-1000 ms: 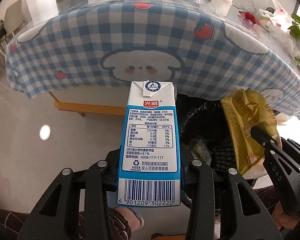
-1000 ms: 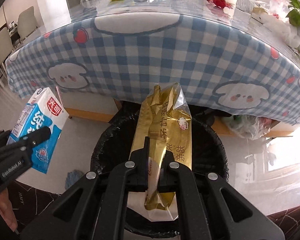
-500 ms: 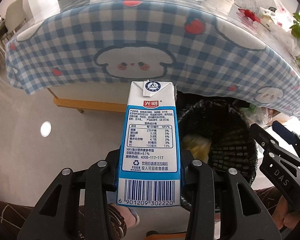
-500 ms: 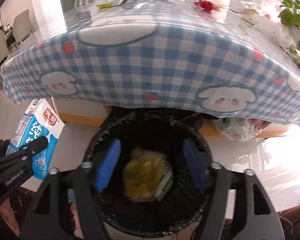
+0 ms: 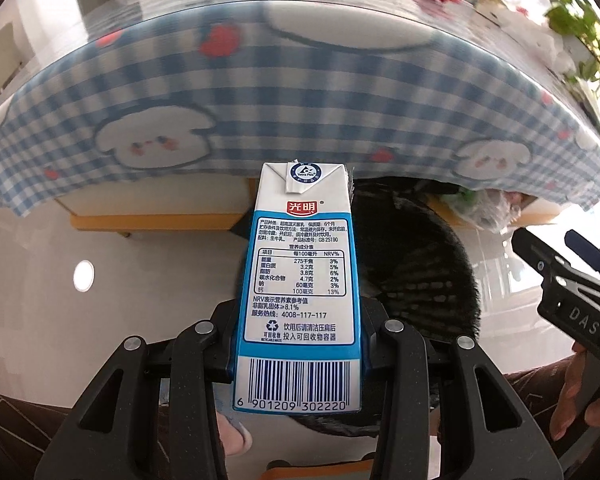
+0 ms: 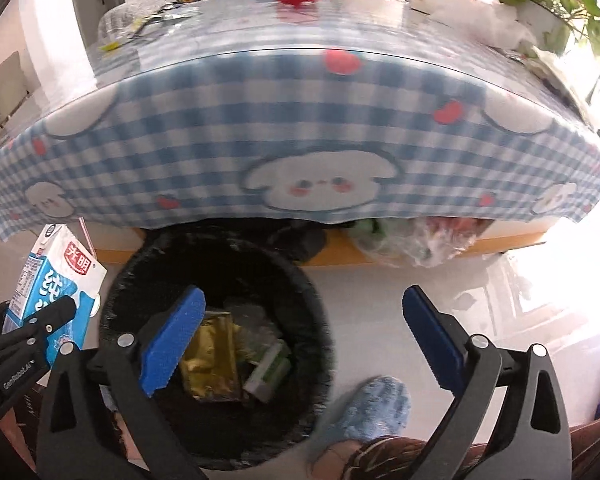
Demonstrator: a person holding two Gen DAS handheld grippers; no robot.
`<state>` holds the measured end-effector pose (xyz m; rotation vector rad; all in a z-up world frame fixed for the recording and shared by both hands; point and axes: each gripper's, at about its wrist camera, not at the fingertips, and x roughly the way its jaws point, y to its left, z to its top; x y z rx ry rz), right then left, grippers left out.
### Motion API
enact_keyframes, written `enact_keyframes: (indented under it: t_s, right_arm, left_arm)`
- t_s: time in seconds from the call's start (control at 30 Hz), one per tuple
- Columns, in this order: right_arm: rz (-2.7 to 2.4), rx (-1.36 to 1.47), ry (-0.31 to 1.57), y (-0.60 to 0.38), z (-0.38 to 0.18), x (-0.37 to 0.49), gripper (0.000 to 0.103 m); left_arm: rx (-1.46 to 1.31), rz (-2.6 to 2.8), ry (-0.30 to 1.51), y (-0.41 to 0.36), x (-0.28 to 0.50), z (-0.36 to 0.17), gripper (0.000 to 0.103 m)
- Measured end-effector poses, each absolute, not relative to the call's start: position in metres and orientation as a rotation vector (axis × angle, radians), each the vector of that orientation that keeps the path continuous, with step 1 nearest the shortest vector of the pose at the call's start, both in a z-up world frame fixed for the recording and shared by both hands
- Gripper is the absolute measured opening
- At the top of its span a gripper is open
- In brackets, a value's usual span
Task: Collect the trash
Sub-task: 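Open the left tool to drop the milk carton into the bin, then raise both tools from the bin back over the table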
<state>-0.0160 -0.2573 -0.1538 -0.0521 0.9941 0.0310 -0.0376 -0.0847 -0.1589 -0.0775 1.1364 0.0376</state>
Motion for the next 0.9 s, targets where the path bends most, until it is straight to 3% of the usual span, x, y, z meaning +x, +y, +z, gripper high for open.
enact_keyframes:
  t_s: [0.63, 0.9]
  right_arm:
    - [-0.037, 0.004, 0.999, -0.312, -0.153, -0.022, 0.095]
    - [-0.044, 0.016, 1.001, -0.315, -0.154, -0.021, 0.095]
  left_arm:
    - [-0.032, -0.02, 1.163, -0.142, -0.028, -0.178, 0.042]
    - [0.007, -0.008, 1.143, -0.147, -0.029, -0.177, 0.065]
